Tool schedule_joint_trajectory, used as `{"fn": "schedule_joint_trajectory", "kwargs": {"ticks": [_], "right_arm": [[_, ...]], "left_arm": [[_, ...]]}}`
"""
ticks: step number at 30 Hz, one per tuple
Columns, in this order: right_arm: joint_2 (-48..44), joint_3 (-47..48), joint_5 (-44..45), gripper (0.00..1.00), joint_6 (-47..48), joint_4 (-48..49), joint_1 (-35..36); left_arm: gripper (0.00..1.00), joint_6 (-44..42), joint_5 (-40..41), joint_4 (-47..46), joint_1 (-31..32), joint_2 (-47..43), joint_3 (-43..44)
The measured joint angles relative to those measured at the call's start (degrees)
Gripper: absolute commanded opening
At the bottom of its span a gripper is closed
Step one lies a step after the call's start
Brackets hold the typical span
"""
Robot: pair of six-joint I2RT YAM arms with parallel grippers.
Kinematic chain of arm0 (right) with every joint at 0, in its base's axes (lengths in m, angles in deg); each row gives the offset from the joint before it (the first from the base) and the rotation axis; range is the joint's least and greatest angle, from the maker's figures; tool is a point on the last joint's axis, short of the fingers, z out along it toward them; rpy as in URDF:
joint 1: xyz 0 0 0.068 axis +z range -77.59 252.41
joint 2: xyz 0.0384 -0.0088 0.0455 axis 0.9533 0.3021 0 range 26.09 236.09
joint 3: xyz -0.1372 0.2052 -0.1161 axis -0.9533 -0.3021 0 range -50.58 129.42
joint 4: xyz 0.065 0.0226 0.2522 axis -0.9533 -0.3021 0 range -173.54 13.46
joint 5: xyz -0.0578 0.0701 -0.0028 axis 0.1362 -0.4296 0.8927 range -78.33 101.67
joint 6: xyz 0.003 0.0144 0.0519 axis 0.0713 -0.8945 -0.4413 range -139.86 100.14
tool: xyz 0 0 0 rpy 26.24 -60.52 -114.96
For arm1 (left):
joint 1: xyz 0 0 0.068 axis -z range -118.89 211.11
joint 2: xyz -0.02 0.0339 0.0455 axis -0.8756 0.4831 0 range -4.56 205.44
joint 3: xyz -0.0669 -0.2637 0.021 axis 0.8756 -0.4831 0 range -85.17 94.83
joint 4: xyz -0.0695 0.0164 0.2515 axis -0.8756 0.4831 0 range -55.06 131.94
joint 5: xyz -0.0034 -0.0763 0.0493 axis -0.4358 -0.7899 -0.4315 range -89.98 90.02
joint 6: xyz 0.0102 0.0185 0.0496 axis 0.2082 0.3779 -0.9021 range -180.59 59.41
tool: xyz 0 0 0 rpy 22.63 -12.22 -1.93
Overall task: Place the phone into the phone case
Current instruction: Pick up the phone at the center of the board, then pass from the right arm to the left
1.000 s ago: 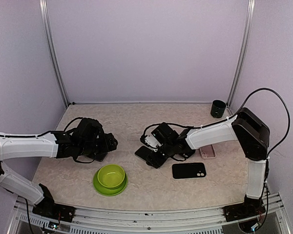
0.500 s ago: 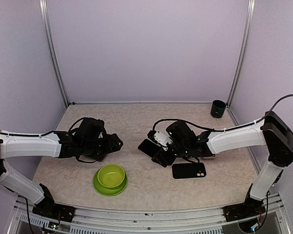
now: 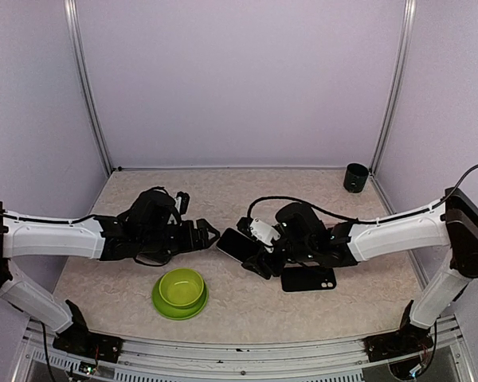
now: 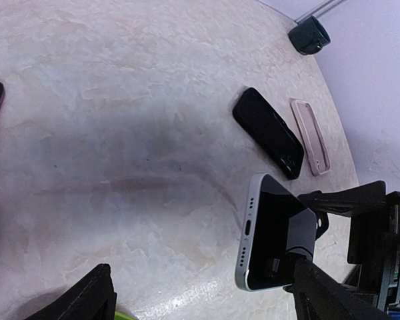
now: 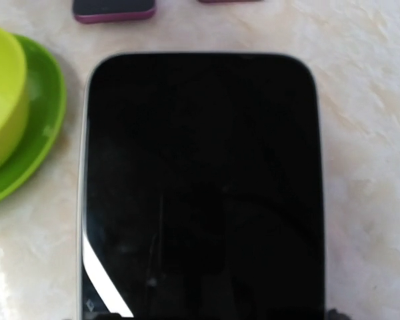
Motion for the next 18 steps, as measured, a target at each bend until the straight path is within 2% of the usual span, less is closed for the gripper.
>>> {"fn": "schedule_joint_trajectory", "kwargs": {"ticks": [18], "right_arm": [[-5.57,-4.96,0.44,0.5,6.08,4.85,5.18]], "left_arm": [[0.83,-2.89,-14.05,-7.39,1.07,3.34,0.72]]}}
